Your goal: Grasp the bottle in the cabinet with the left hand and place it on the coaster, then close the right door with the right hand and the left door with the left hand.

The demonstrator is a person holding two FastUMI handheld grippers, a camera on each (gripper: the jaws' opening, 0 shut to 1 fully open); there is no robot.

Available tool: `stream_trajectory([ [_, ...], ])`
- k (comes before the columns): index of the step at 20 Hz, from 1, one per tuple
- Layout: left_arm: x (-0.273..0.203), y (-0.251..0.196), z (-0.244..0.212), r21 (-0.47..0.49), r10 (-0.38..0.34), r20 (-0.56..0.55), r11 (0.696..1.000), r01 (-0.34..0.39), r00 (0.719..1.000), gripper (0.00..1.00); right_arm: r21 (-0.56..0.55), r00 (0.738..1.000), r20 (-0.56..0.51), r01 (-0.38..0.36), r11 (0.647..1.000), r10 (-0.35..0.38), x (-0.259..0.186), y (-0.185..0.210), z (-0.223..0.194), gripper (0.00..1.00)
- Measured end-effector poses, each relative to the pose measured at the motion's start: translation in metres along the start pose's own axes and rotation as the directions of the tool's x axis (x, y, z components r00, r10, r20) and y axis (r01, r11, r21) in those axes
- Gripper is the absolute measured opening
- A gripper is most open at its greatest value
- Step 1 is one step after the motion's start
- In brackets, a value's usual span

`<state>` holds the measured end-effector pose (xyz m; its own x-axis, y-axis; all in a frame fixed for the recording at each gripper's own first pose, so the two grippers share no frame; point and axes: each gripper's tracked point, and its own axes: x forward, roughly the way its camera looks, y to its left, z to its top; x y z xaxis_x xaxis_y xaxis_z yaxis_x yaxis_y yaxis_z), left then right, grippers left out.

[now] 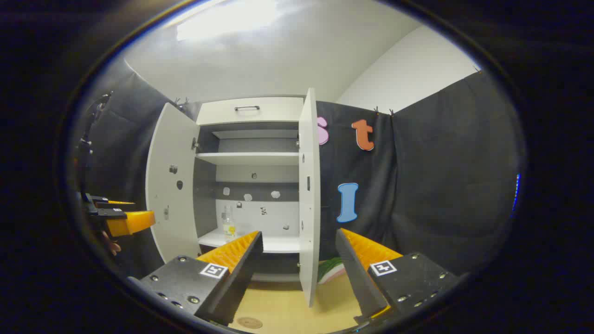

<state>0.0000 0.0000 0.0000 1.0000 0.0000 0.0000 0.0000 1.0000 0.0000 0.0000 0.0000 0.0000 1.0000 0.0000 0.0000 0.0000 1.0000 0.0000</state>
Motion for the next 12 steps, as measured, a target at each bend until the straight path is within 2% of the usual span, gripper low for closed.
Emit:
stream_trajectory([
  [2, 0.005, 0.003, 0.001, 0.003, 0.025, 0.005, 1.000, -0.025, 1.000, 1.00, 0.003, 1.000, 0.004, -0.006, 1.000, 0.006, 0.014, -0.003, 0.003, 0.93],
  [6, 0.003, 0.000, -0.004, -0.020, 0.028, -0.019, 0.999, -0.028, 0.999, 0.98, 0.013, 0.999, -0.014, -0.041, 0.999, 0.042, 0.040, 0.003, 0.000, 0.96],
  [7, 0.002, -0.001, -0.008, -0.039, 0.021, -0.032, 0.999, -0.022, 0.999, 0.98, 0.011, 0.998, -0.024, -0.053, 0.999, 0.053, 0.046, 0.007, -0.001, 0.94],
  [10, -0.006, 0.001, -0.030, -0.092, 0.014, -0.105, 0.995, -0.024, 0.994, 0.98, 0.023, 0.997, -0.049, -0.059, 0.998, 0.060, 0.066, 0.020, 0.000, 0.95],
  [11, -0.009, 0.007, -0.035, -0.090, 0.025, -0.125, 0.995, -0.037, 0.992, 0.98, 0.031, 0.997, -0.041, -0.061, 0.998, 0.062, 0.074, 0.026, 0.006, 0.93],
  [12, -0.008, 0.015, -0.039, -0.083, 0.046, -0.134, 0.995, -0.057, 0.990, 0.98, 0.036, 0.997, -0.033, -0.067, 0.997, 0.068, 0.082, 0.034, 0.011, 0.96],
])
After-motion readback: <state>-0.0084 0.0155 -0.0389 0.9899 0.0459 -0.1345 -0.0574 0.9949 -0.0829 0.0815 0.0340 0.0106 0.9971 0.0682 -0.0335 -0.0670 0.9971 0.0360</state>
